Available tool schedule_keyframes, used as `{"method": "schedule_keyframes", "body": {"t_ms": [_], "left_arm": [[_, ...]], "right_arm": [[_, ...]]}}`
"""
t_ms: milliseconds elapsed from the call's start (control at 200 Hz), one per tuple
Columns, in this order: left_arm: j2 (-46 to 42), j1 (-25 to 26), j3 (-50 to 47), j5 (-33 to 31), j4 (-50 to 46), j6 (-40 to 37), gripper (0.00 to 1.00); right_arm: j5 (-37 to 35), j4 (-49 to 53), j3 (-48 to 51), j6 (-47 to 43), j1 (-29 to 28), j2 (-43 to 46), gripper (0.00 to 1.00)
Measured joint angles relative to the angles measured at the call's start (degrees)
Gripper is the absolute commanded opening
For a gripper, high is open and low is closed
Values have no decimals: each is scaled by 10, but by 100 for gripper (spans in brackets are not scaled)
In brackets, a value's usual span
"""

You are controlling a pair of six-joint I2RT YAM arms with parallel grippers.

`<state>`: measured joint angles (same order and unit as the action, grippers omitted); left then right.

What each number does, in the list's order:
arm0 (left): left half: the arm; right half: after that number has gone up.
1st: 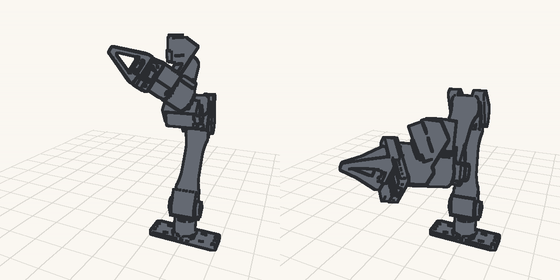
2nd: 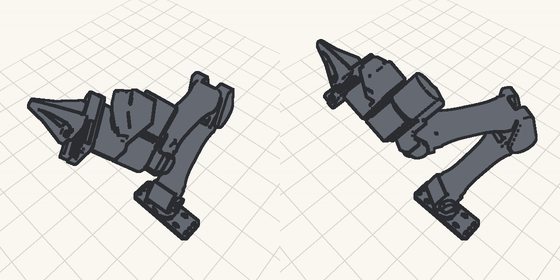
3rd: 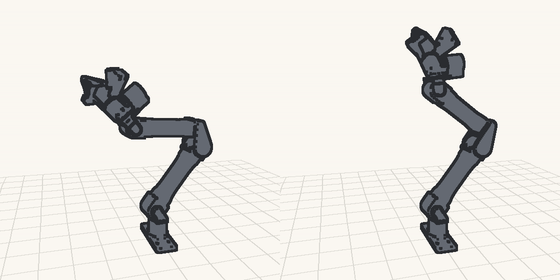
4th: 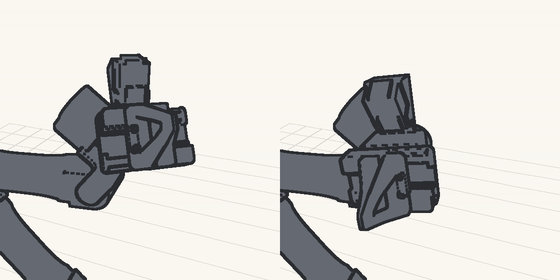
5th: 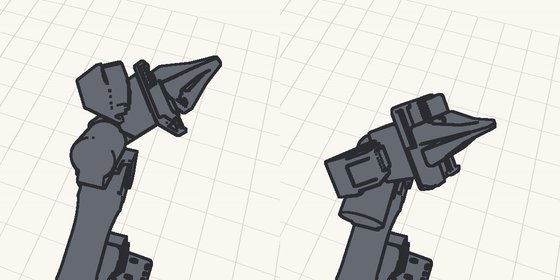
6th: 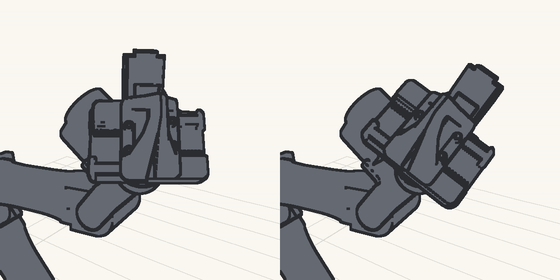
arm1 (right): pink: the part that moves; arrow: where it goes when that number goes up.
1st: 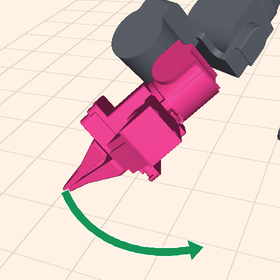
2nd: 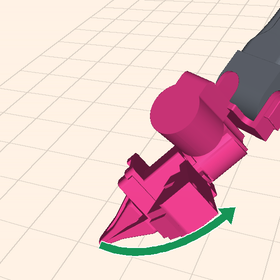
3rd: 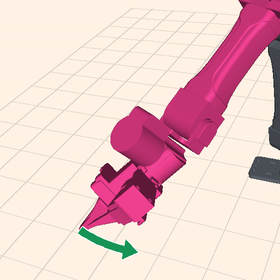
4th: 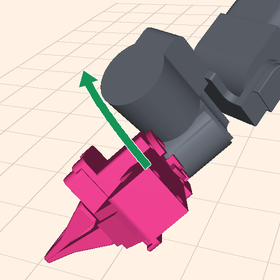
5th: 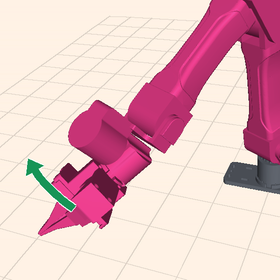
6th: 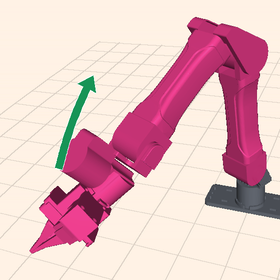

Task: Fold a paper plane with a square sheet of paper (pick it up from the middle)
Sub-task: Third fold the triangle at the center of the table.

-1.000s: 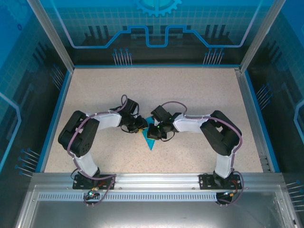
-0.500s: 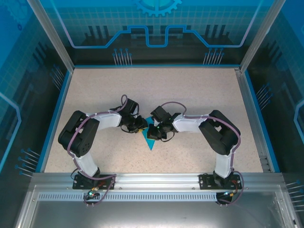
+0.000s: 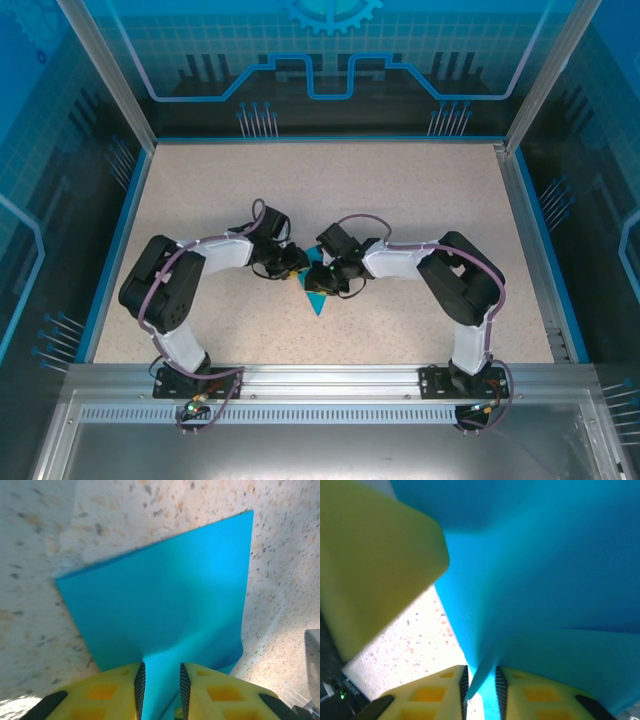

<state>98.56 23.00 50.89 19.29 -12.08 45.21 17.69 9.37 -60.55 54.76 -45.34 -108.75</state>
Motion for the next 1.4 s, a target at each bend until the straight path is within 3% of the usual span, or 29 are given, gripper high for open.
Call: {"method": "schedule_keyframes", "body": {"t_ms": [230,385,780,1015,1206,1401], "left_arm": [[-61,-58,-10,-1,-10,3,30],[-80,-70,-23,0,-15,3,31],[-92,-65,-61,51,-10,5,26],[-94,-37,-72,77,8,15,22],[-101,-15,-80,87,15,27,18],[-100,5,-80,89,23,33,13]], "right_arm": [[9,-10,0,2,0,0,42],[17,-32,11,2,0,5,45],[18,-64,37,-6,4,9,26],[20,-71,43,-6,8,10,22],[16,-66,45,-9,9,10,8],[17,-63,45,-10,11,10,3]]}}
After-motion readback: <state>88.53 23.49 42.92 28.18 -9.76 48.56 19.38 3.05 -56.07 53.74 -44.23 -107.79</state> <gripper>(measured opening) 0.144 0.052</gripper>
